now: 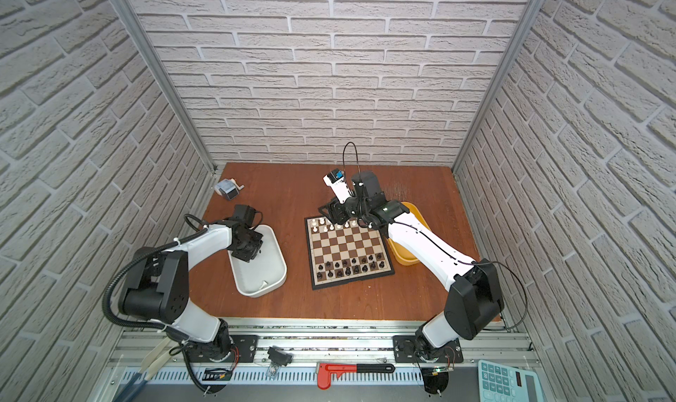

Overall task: Set up the chess pieces on the board
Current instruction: 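Lower the left gripper onto another white pawn in the bin while the right gripper rises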

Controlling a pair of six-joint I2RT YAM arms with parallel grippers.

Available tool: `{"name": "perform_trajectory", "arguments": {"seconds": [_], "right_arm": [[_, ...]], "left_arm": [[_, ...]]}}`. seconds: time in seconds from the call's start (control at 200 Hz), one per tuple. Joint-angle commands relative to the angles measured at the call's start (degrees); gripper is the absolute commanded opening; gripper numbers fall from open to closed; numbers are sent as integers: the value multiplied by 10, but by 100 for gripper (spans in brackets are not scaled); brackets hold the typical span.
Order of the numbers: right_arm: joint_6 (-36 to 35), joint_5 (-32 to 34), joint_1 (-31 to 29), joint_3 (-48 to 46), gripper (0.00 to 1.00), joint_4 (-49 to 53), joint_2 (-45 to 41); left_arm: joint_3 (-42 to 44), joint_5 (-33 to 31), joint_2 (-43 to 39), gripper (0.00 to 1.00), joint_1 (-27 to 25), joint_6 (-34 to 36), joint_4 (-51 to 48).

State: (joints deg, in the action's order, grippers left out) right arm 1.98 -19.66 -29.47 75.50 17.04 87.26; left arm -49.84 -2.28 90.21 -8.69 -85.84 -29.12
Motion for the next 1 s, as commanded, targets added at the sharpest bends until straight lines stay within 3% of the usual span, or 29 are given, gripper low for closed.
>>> {"name": "perform_trajectory", "arguments": {"seconds": [0.0,0.29,0.535,0.67,0.995], "right_arm": [[2,-11,-1,-5,61,-27,-17],[10,-9,-1,-9,59,-27,-22],[20,-15,-1,-23,59,-38,-25],[26,-21,-2,-27,58,-42,-25],[34,-20,-7,-35,57,-46,-30]], "left_arm": [[19,10,10,25,9,-20,18],[37,26,16,12,19,-19,44],[80,43,-33,4,24,-17,100],[87,50,-50,19,29,-9,96],[96,85,-35,24,29,-7,116]]}}
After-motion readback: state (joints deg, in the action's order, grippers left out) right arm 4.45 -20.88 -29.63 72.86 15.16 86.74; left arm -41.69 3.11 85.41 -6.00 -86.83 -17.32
